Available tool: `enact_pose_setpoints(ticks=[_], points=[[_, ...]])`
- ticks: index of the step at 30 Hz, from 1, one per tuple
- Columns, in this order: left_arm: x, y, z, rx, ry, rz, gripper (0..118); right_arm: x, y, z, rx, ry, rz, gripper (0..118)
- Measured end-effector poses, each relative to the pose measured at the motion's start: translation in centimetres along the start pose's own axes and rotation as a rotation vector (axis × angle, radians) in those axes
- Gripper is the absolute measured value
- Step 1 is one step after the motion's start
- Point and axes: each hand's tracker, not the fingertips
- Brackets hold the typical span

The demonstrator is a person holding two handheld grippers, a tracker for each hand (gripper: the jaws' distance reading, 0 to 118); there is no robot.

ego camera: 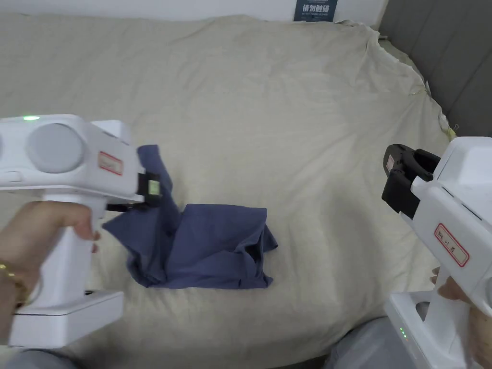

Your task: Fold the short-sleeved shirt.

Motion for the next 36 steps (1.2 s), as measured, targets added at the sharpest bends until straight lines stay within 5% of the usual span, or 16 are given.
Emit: enact_pose_setpoints(ticks=[11,16,20,27,30,32,33,34,36], points=[[11.4,-1.1,-13.3,-0.134,0.017,-0.038,6,3.0,-0.8,2.1,-0.002,-0.08,-0.034,0],[13.5,-2.4,-18.8,-0.23,0.017,-0.055,34,4.0,-1.1,2.5,-0.014,-0.116,-0.044,0],[13.7,-2.3,-19.2,-0.279,-0.132,-0.021,94,4.3,-1.2,2.4,-0.02,-0.13,-0.046,0],[9.5,1.7,-11.4,-0.008,-0.302,0.09,99,3.7,-0.8,2.4,-0.011,-0.116,-0.042,0],[7.7,1.9,-8.3,0.18,-0.194,0.022,91,3.1,-0.6,2.4,0.0,-0.102,-0.039,0],[7.5,0.9,-7.6,0.284,-0.033,-0.049,63,2.7,-0.4,2.3,0.005,-0.091,-0.034,0],[7.3,0.2,-8.0,0.308,0.033,-0.086,35,2.6,-0.4,2.3,0.007,-0.085,-0.033,0],[7.2,-0.6,-8.5,0.328,0.094,-0.109,20,2.5,-0.3,2.2,0.007,-0.081,-0.03,0],[6.8,-2.2,-10.4,0.314,0.112,-0.127,3,2.3,-0.3,2.2,0.01,-0.076,-0.025,0]])
